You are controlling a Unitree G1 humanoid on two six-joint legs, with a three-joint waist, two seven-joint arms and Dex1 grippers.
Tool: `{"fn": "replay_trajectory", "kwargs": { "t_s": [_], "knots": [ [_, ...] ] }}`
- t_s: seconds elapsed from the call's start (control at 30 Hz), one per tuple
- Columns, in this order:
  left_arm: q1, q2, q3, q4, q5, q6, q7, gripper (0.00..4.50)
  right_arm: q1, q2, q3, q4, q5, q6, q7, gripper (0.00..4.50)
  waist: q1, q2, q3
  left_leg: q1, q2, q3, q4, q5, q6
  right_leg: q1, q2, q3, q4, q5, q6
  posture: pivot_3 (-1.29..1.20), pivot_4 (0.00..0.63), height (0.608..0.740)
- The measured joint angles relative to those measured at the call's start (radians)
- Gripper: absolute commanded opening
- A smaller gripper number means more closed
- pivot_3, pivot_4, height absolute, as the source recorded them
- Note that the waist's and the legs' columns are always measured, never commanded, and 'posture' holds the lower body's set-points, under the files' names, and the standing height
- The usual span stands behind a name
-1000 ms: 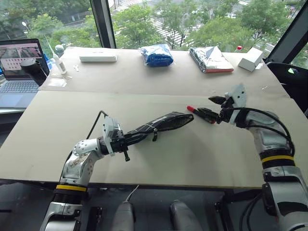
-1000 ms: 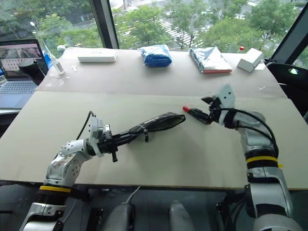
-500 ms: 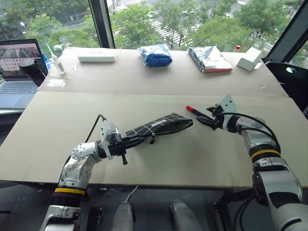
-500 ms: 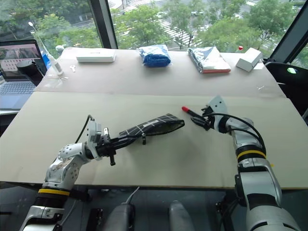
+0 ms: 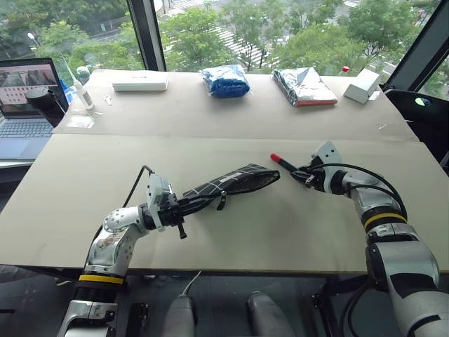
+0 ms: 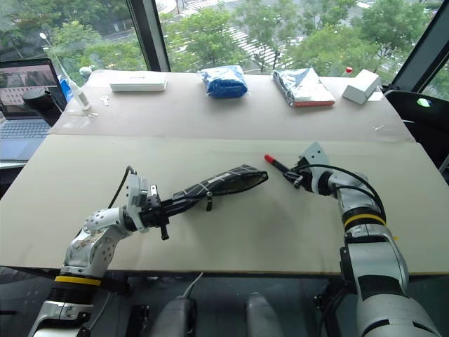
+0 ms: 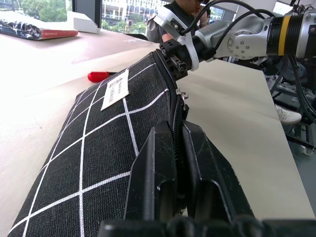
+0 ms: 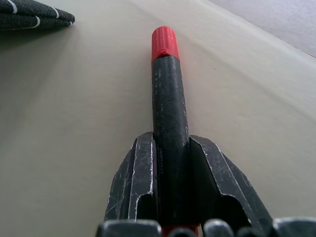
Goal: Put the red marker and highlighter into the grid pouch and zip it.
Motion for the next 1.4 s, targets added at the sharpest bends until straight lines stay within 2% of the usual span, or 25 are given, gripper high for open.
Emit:
{"fn": "replay_trajectory", "kwargs": {
  "t_s": [0.13, 0.27, 0.4, 0.53, 0.7, 0.83, 1.4],
  "knots": [
    [-0.007, 0.000, 0.000, -0.002, 0.000, 0.002, 0.004, 0.00, 0.045, -0.003, -0.024, -0.066, 0.030, 0.036, 0.032, 0.59, 0.000, 0.000, 0.000, 0.000, 0.000, 0.000, 0.000, 0.000, 0.000, 0.000, 0.000, 0.000, 0.000, 0.000, 0.000, 0.00, 0.150, 0.740],
    [-0.014, -0.001, 0.000, -0.002, 0.000, 0.002, 0.008, 0.00, 0.091, -0.006, -0.065, -0.137, 0.045, 0.040, -0.012, 0.59, 0.000, 0.000, 0.000, -0.001, 0.000, 0.000, 0.000, 0.000, 0.000, -0.001, 0.000, 0.000, 0.000, 0.000, 0.000, 0.00, 0.150, 0.740],
    [-0.016, -0.002, 0.001, -0.004, -0.002, 0.004, 0.010, 0.00, 0.120, -0.071, -0.119, -0.316, 0.086, -0.017, -0.002, 0.59, 0.001, 0.004, 0.003, -0.001, 0.000, 0.000, 0.000, 0.000, 0.000, -0.001, 0.000, 0.000, 0.000, 0.000, 0.000, 0.00, 0.150, 0.740],
    [-0.016, -0.002, 0.003, -0.006, -0.006, 0.009, 0.010, 0.00, 0.197, -0.167, -0.144, -0.584, 0.121, -0.086, 0.069, 0.59, 0.002, 0.004, 0.003, 0.000, 0.000, 0.000, -0.002, 0.000, 0.000, -0.001, 0.000, 0.000, -0.001, 0.000, 0.001, 0.00, 0.150, 0.740],
    [-0.019, -0.007, 0.002, -0.008, -0.012, 0.021, 0.010, 0.00, 0.376, -0.224, -0.076, -0.875, 0.155, -0.069, 0.189, 0.59, 0.003, 0.004, 0.003, -0.001, 0.000, 0.000, -0.001, 0.000, 0.000, -0.001, 0.000, 0.000, -0.001, -0.001, 0.001, 0.00, 0.150, 0.740],
    [-0.019, -0.008, 0.002, -0.008, -0.012, 0.022, 0.008, 0.00, 0.397, -0.295, -0.064, -0.978, 0.153, -0.033, 0.223, 0.59, 0.003, 0.004, 0.003, -0.001, -0.001, 0.000, -0.001, 0.000, 0.000, -0.001, -0.001, 0.000, -0.001, -0.001, 0.001, 0.00, 0.150, 0.740],
    [-0.020, -0.006, 0.002, -0.008, -0.012, 0.023, -0.001, 0.00, 0.454, -0.351, 0.002, -1.030, 0.098, -0.057, 0.254, 0.59, 0.017, 0.004, 0.003, -0.001, -0.001, 0.000, -0.001, 0.000, 0.000, -0.001, -0.001, 0.000, -0.001, -0.001, 0.002, 0.00, 0.150, 0.740]
  ]
}}
